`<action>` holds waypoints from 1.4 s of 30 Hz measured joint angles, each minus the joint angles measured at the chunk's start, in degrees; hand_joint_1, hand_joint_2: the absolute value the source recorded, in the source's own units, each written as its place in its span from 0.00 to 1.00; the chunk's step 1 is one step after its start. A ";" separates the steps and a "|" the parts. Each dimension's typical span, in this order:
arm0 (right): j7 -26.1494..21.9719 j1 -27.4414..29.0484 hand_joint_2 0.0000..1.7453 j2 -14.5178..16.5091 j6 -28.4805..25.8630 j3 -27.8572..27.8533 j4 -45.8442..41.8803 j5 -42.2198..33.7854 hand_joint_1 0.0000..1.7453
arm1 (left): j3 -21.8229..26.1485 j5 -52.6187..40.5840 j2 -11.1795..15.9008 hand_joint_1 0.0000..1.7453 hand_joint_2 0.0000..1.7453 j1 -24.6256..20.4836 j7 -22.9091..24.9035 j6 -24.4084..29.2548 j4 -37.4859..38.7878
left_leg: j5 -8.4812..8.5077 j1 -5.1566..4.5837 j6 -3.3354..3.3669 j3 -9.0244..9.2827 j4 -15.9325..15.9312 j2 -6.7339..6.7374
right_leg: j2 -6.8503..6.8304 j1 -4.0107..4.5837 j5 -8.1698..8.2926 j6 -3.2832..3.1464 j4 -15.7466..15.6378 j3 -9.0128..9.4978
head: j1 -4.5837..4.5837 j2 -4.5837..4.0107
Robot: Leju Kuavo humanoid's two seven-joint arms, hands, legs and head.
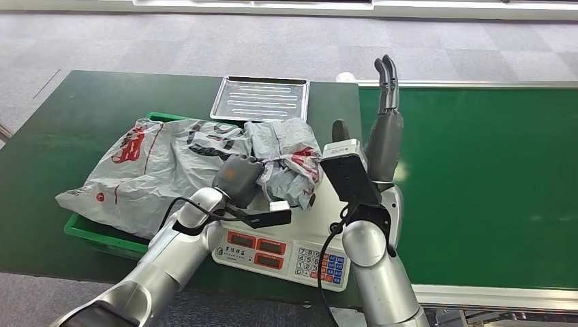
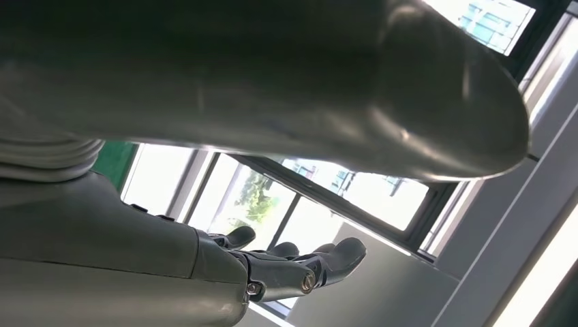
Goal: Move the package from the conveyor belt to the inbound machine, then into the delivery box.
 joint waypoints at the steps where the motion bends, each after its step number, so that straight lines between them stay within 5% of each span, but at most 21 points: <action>1: 0.05 0.00 0.00 0.00 0.02 -0.16 0.00 0.11 0.00 | 0.37 1.72 0.09 1.00 1.00 0.44 -0.55 0.19 -1.63 | 0.00 0.00 0.00 -0.01 0.00 0.00 | 0.00 0.00 0.00 0.00 0.00 -0.01 | 0.00 0.00; 11: -0.13 0.63 0.00 0.02 -0.78 -1.51 0.21 0.31 0.00 | 13.88 39.80 0.58 1.00 1.00 5.67 -6.50 -2.18 -27.91 | 0.00 0.02 -0.01 -0.14 -0.01 0.05 | 0.11 0.03 0.00 -0.01 0.01 -0.16 | -0.01 0.00; 20: -0.39 0.72 0.00 0.12 -1.71 -1.64 1.22 -0.21 0.00 | 26.51 40.83 0.79 1.00 1.00 6.82 -4.29 9.05 -40.85 | 0.01 0.04 -0.02 -0.15 -0.03 0.01 | 0.06 0.04 -0.01 -0.01 0.02 -0.15 | -0.01 0.00; 28: -0.39 0.69 0.00 0.30 -1.83 -1.64 1.91 -0.22 0.00 | 29.26 40.49 0.80 1.00 1.00 7.40 -4.26 9.81 -43.23 | 0.01 0.02 -0.02 -0.16 -0.03 -0.03 | 0.02 0.02 -0.01 -0.01 0.02 -0.14 | -0.01 0.00; 32: -0.39 0.69 0.00 0.39 -1.88 -1.64 1.98 -0.22 0.00 | 29.87 29.78 0.82 1.00 1.00 7.44 -0.54 15.96 -43.24 | 0.01 0.02 -0.02 -0.17 -0.03 -0.02 | 0.05 0.02 -0.01 -0.01 0.02 -0.16 | -0.01 0.00; 37: 0.25 0.57 0.00 0.78 -2.11 -1.58 1.99 -0.12 0.00 | 31.60 -12.88 2.32 1.00 1.00 6.45 12.80 21.84 -33.98 | 0.03 0.02 -0.04 -0.15 -0.04 -0.09 | -0.05 0.02 -0.03 -0.04 0.02 -0.15 | -0.01 0.00; 41: 0.98 0.23 0.00 1.08 -1.41 -1.41 1.99 -0.24 0.00 | 31.36 -18.01 3.38 0.00 1.00 6.16 20.35 22.07 -24.26 | 0.05 0.03 -0.07 -0.13 -0.04 0.10 | 0.15 0.03 0.04 -0.11 0.02 -0.22 | -0.01 0.00; 42: 1.07 0.13 0.00 1.11 -1.23 -1.35 1.99 -0.31 0.00 | 31.07 -18.03 3.59 0.00 1.00 6.08 21.38 22.08 -22.33 | 0.05 0.03 -0.07 -0.13 -0.04 0.11 | 0.17 0.03 0.05 -0.10 0.02 -0.23 | -0.01 0.00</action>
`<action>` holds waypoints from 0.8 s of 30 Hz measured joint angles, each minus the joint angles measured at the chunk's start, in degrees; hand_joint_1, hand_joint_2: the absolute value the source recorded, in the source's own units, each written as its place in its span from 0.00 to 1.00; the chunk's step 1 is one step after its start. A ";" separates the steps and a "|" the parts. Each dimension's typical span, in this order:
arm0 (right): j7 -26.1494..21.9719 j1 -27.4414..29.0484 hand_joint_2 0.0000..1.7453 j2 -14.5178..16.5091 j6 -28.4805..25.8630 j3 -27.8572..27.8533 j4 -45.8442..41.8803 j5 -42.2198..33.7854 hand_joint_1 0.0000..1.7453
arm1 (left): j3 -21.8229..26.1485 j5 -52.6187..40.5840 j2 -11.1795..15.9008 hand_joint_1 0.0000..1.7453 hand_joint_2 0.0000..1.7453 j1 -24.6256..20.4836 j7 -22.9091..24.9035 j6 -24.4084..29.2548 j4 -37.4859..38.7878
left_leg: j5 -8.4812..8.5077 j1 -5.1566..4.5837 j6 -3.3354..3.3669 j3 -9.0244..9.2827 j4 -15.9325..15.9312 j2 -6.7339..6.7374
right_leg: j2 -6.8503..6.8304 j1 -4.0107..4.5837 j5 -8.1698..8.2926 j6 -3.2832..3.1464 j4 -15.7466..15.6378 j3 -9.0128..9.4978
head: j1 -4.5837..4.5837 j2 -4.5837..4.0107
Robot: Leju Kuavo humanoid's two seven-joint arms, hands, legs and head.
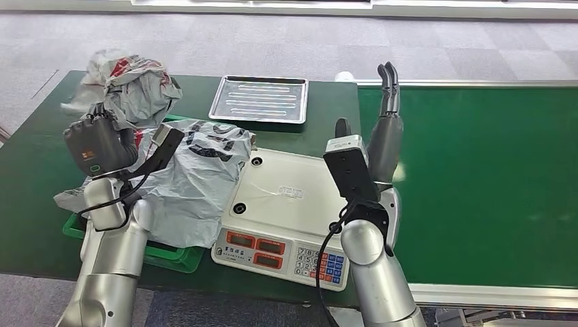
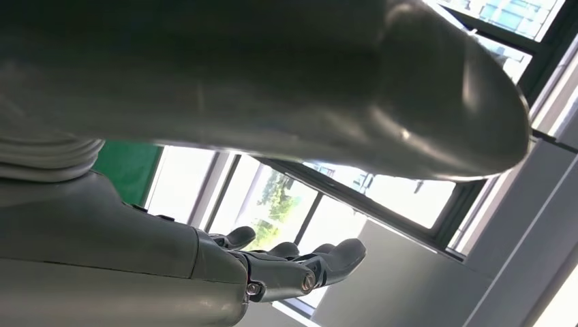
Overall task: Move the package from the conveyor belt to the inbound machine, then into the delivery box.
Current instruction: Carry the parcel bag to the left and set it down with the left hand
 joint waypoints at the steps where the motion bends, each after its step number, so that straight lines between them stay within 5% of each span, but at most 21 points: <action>1: 0.07 -0.10 0.00 0.01 0.14 0.06 0.00 -0.07 0.00 | -0.36 -0.01 0.25 0.00 1.00 -0.09 0.88 0.01 1.71 | 0.00 0.00 0.00 0.00 0.00 -0.01 | 0.00 0.00 0.00 0.00 0.00 0.00 | -0.01 0.00; 7: 0.32 -0.39 0.00 0.01 0.26 0.15 0.00 -0.07 0.00 | -3.40 -0.02 1.27 0.00 1.00 -0.66 4.76 0.10 8.29 | -0.01 0.00 0.00 -0.04 0.00 -0.06 | -0.03 0.00 -0.01 0.01 0.00 -0.01 | -0.01 0.00; 11: 0.40 -0.28 0.00 0.01 0.23 0.15 0.00 0.00 0.00 | -5.48 -0.03 1.86 0.00 0.00 -0.66 6.69 0.17 9.77 | -0.02 0.00 0.00 -0.04 0.00 -0.06 | -0.02 0.00 -0.01 0.01 0.00 -0.02 | -0.01 0.00; 16: 0.44 -0.27 0.00 0.01 0.23 0.15 0.00 0.02 0.00 | -6.54 0.11 2.17 0.00 0.00 -0.73 5.76 0.19 10.99 | -0.01 0.00 0.00 -0.03 0.00 -0.06 | -0.02 0.00 -0.01 0.01 0.00 -0.03 | -0.01 0.00; 24: 0.38 -0.18 0.00 -0.02 0.16 0.15 0.00 -0.29 0.00 | -4.82 16.37 -0.45 0.00 0.00 0.59 -11.73 -1.14 4.12 | -0.02 -0.01 0.00 -0.06 0.01 -0.06 | -0.03 -0.01 -0.01 0.01 0.00 -0.01 | -0.01 0.00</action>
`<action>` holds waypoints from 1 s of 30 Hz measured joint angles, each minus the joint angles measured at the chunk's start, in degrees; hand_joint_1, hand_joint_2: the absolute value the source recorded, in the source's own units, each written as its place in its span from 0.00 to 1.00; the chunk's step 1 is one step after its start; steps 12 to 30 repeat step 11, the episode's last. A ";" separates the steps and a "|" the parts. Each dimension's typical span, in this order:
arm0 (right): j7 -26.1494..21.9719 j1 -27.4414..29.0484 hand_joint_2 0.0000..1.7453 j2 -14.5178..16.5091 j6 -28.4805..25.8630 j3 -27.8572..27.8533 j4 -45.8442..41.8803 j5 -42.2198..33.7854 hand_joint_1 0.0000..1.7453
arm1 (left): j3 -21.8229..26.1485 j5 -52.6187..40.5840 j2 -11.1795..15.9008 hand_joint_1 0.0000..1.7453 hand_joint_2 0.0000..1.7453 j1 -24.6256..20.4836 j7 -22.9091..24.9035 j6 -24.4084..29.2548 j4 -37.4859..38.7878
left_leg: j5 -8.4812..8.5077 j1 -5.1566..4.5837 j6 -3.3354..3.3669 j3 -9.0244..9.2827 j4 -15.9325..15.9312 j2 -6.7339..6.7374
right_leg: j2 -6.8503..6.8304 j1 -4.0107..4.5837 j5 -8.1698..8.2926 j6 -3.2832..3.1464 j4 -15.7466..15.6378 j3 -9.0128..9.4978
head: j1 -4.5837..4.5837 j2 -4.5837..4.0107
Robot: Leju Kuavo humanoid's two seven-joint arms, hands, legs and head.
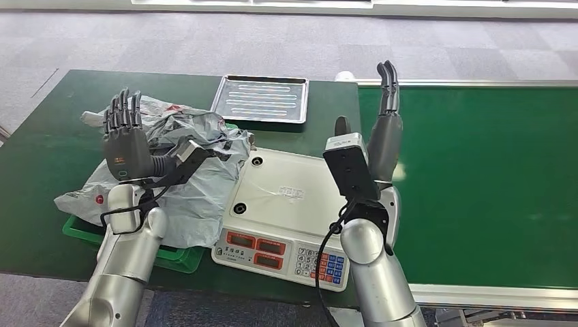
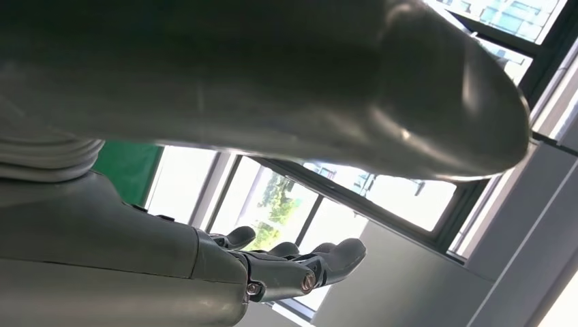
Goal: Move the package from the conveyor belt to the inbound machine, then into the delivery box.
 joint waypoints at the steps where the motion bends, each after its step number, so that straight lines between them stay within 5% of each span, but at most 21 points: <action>1: -0.19 0.03 0.00 -0.01 0.10 0.00 0.01 -0.30 0.00 | 0.80 6.94 -0.69 0.00 0.00 0.67 -5.22 -1.87 -2.29 | 0.00 0.00 0.00 -0.01 0.00 0.00 | 0.00 0.00 0.00 0.00 0.00 -0.01 | 0.00 0.00; 4: -1.07 0.01 0.00 -0.04 0.43 0.00 0.24 -1.37 0.00 | 2.91 40.08 -3.36 0.00 0.00 4.27 -20.06 -11.19 -13.69 | -0.04 0.00 -0.01 -0.05 0.00 0.03 | 0.03 0.00 -0.01 0.00 0.00 -0.06 | 0.00 0.00; 7: -1.59 -0.04 0.00 -0.04 0.45 0.00 0.76 -1.85 0.00 | 3.19 75.96 -5.79 0.00 0.00 7.93 -22.17 -17.28 -27.04 | -0.09 0.01 0.00 -0.06 0.00 0.05 | 0.05 0.00 -0.06 0.01 0.00 -0.08 | 0.00 0.00; 9: -1.75 -0.04 0.00 -0.04 0.39 0.00 1.01 -1.99 0.00 | 3.25 88.67 -6.89 0.00 0.00 9.98 -22.96 -19.22 -33.80 | -0.09 0.03 0.00 -0.08 0.00 0.01 | 0.01 0.01 -0.10 0.02 0.00 -0.07 | 0.00 0.00; 11: -1.84 -0.04 0.00 -0.06 0.24 0.00 1.15 -2.21 0.00 | 3.28 90.76 -7.62 0.00 0.00 11.53 -23.99 -20.71 -38.28 | -0.09 0.03 0.00 -0.08 -0.01 0.00 | 0.00 0.02 -0.10 0.02 0.00 -0.07 | 0.00 0.00; 30: -1.84 -0.04 0.00 -0.06 0.24 0.00 1.15 -2.21 0.00 | 3.28 90.76 -7.62 0.00 0.00 11.53 -23.99 -20.71 -38.28 | -0.09 0.03 0.00 -0.08 -0.01 0.00 | 0.00 0.02 -0.10 0.02 0.00 -0.07 | 0.00 0.00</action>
